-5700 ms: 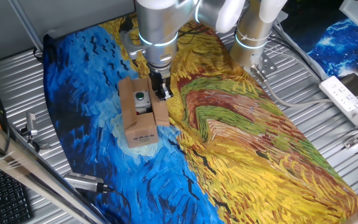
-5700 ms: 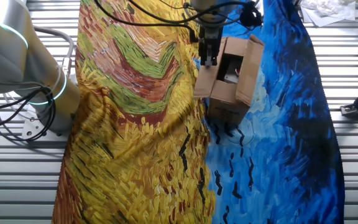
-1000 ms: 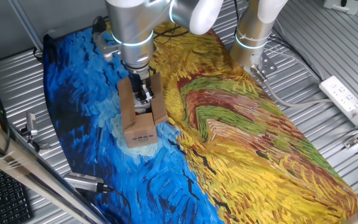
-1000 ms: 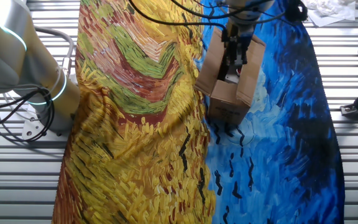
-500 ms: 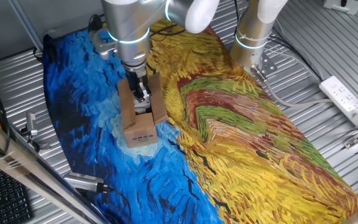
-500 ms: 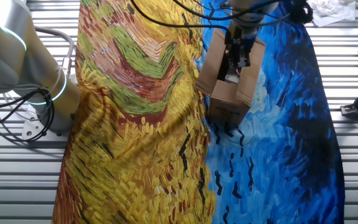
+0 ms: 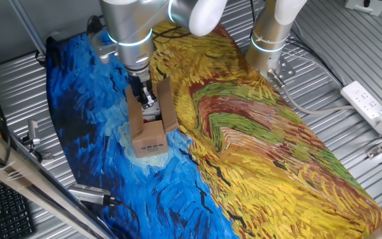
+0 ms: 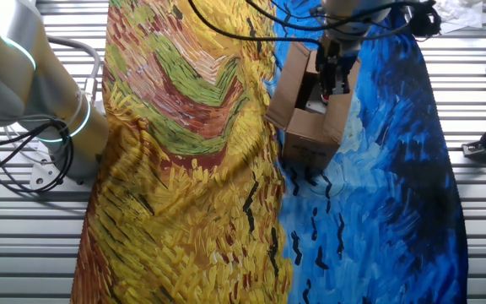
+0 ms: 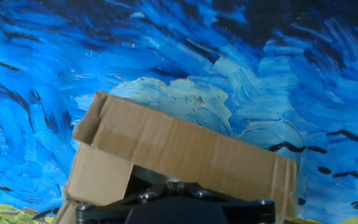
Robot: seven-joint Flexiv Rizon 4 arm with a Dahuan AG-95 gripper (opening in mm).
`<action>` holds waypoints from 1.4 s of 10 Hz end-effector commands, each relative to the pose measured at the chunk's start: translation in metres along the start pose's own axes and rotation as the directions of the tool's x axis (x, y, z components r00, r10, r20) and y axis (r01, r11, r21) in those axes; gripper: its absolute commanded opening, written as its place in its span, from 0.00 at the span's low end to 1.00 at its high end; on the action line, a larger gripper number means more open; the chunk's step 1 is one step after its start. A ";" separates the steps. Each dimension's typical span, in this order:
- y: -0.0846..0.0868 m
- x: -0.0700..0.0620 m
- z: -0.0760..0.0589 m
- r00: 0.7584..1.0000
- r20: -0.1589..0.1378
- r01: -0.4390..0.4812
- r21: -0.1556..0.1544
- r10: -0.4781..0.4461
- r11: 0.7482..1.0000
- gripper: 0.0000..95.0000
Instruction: Open a box
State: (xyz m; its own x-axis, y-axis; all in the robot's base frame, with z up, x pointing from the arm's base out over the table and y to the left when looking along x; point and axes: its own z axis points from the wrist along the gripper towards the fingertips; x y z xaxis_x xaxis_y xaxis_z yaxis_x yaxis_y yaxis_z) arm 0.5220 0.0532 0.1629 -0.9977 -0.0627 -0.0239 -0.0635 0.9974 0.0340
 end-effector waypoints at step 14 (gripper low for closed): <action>-0.020 -0.029 -0.013 0.999 -0.018 0.049 -0.021 -0.049 0.999 0.00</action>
State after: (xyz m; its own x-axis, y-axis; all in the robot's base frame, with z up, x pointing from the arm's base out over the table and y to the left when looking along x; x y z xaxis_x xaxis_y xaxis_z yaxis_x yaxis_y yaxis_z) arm 0.5542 0.0346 0.1750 -0.9936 -0.1127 -0.0063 -0.1129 0.9920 0.0558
